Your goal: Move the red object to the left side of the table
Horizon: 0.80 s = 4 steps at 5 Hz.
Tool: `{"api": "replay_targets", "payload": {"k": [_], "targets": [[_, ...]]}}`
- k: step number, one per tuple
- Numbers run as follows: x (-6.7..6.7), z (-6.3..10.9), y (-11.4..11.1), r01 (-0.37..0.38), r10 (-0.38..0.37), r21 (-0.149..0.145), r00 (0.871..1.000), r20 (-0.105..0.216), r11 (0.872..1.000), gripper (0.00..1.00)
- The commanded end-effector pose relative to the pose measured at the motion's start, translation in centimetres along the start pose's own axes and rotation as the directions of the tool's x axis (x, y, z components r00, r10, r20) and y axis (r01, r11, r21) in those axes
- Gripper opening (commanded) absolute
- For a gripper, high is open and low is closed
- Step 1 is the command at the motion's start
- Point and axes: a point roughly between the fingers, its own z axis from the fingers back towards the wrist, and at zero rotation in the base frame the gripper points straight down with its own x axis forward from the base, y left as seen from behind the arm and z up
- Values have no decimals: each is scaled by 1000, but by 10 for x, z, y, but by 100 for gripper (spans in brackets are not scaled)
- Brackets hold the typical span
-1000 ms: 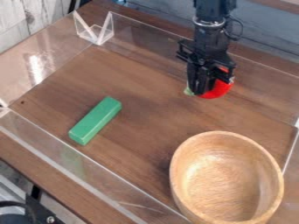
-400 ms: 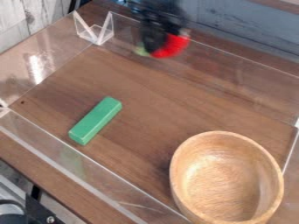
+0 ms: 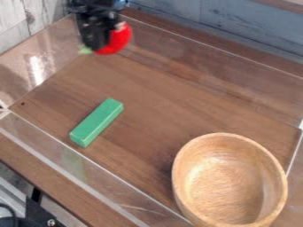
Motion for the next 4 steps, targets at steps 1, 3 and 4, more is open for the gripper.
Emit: {"api": "replay_targets", "payload": {"k": [1,3,4], "targets": [[-16,10,26,-68,68,18,997,44,997,0],[-53,-13,41,-39,39,-16,999,-32,999,100],[-72,-33,51,13,-15,-31,998,-66,999,100]]}}
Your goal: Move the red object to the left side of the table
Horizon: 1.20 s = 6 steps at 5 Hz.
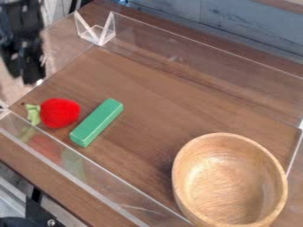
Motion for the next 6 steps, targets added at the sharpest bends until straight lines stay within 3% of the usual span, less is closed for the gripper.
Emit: {"api": "replay_targets", "payload": {"k": [1,2,3,4,5,6], "targets": [[-7,-28,-3,-8,8,11,1000,2,1000,100],[-4,-59,-11,-11,11,-4,1000,-5,1000,100],[4,-57,-9,13,-13,-2,1000,-1,1000,0],[8,-47,-4,32,-32,4,999,7,999,0],[14,-22,-2,40,-41,13,999,34,999,0],[24,0,-20,8,-9,10,997,78,1000,0]]}}
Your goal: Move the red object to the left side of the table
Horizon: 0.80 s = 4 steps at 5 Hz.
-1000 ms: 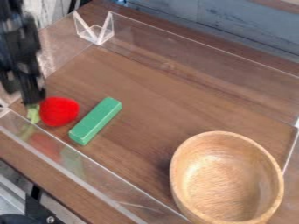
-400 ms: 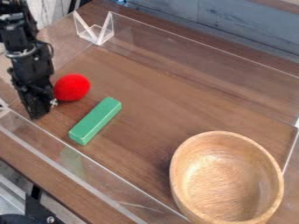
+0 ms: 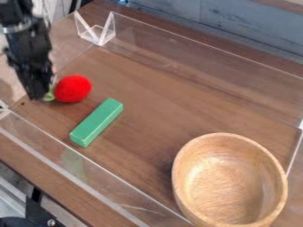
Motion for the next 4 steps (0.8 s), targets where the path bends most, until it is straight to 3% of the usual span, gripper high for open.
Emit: {"api": "replay_targets", "payload": {"k": [1,2,4], "targets": [[19,27,-8,-28,26,29,997,73,999,0],[34,24,-17,-6,4,25,997,76,1000,0],[32,8,3,-2,3,-5,998,62,1000,0]]}}
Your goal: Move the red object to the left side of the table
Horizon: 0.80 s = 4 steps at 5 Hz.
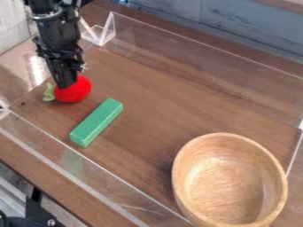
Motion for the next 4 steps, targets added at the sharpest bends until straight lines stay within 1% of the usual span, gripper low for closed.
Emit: {"api": "replay_targets", "payload": {"k": [1,2,4], "targets": [[0,10,15,-8,8,12,999,41,1000,0],[-4,8,17,0,0,2,1000,28,1000,100],[-1,17,8,-35,35,-20,999,13,999,100]]}}
